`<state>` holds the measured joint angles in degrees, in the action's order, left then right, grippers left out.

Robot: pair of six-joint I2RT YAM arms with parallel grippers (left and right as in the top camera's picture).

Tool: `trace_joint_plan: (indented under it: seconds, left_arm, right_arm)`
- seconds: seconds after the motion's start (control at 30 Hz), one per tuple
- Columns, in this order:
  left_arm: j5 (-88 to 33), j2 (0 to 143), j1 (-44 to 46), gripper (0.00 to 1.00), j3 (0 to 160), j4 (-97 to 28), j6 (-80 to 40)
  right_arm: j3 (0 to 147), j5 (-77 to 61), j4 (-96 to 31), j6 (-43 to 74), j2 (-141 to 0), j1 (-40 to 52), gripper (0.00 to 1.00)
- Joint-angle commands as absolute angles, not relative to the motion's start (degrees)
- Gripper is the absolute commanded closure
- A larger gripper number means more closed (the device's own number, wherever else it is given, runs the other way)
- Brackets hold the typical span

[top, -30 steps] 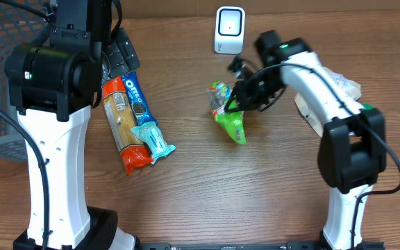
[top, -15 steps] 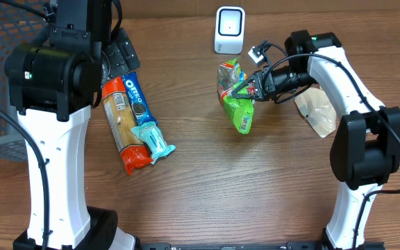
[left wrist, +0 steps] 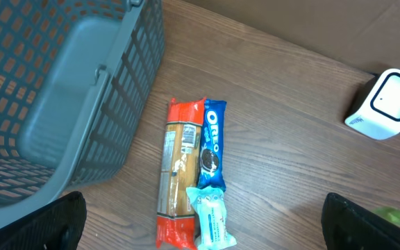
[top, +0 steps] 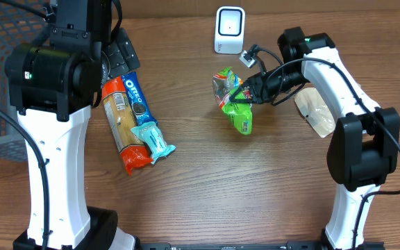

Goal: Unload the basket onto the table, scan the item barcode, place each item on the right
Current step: 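Lift the Haribo bag up toward the white scanner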

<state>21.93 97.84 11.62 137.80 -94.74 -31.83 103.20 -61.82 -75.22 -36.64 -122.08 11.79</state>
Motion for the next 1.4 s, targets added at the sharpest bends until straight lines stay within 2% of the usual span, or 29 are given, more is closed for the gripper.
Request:
trace_joint_plan:
  seconds: [0.0, 0.23, 0.63, 0.8, 1.07, 1.37]
  left_arm:
    - [22.85, 98.26, 11.64, 0.00, 137.71, -94.70, -33.04]
    - [22.85, 98.26, 11.64, 0.00, 137.71, -94.67, -33.04]
    - [22.85, 98.26, 11.64, 0.00, 137.71, -94.67, -33.04]
    - [22.85, 98.26, 11.64, 0.00, 137.71, -94.67, -33.04]
    - [22.85, 98.26, 11.64, 0.00, 137.71, -94.67, -33.04]
    - [22.85, 98.26, 11.64, 0.00, 137.71, -94.67, -33.04]
  right_arm:
    - [105.10, -52.18, -71.50, -30.11, -116.27, 13.13, 0.96]
    - [105.08, -39.81, -66.65, -23.68, -111.20, 15.51, 0.96]
    - [105.08, -37.87, -67.88, -23.68, -109.86, 16.14, 0.96]
    - [105.10, -49.45, -67.96, -23.97, -109.86, 15.59, 0.96]
    - [105.08, -73.89, -72.10, -23.97, -109.89, 9.34, 0.96]
    - [105.08, -89.97, -80.82, -23.24, -109.89, 2.09, 0.96]
